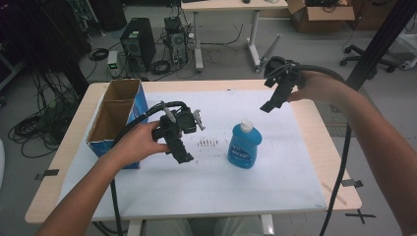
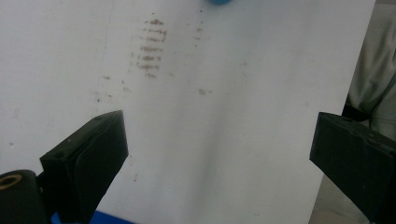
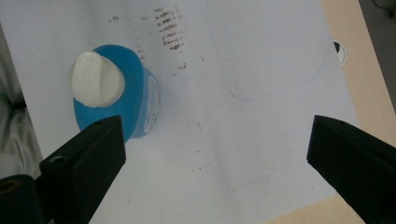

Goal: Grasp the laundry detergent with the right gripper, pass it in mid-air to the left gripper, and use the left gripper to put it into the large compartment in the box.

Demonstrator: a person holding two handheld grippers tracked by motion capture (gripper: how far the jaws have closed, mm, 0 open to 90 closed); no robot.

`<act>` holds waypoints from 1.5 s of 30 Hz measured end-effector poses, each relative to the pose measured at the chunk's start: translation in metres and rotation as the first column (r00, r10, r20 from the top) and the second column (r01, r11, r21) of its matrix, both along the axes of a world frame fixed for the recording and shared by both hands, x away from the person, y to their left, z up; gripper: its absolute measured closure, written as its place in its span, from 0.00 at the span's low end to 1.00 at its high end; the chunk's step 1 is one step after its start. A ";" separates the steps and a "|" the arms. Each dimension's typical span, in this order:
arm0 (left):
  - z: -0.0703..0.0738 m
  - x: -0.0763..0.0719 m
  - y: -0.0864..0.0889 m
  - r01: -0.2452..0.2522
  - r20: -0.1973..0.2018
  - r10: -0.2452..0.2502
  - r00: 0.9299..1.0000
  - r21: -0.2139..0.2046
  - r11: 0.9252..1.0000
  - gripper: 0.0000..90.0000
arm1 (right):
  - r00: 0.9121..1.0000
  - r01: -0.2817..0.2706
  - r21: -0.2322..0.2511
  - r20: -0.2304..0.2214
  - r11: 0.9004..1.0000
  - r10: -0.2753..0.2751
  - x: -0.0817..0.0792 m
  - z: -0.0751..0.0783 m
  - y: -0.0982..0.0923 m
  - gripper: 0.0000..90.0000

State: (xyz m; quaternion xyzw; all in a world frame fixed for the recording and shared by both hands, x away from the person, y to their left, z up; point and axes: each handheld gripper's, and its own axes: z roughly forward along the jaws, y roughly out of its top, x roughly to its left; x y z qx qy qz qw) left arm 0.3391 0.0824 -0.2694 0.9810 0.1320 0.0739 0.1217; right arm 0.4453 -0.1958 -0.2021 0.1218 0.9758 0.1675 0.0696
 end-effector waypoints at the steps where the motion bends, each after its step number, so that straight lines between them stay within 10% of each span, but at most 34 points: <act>1: 0.000 0.000 0.000 0.001 0.001 -0.001 1.000 0.000 1.000 0.05 | 1.000 0.003 0.000 0.000 1.000 -0.003 -0.002 0.000 -0.001 0.05; 45: 0.001 -0.002 0.002 0.011 0.011 -0.011 1.000 -0.003 1.000 0.05 | 0.976 0.203 0.036 -0.089 0.978 -0.199 -0.077 -0.019 -0.015 0.05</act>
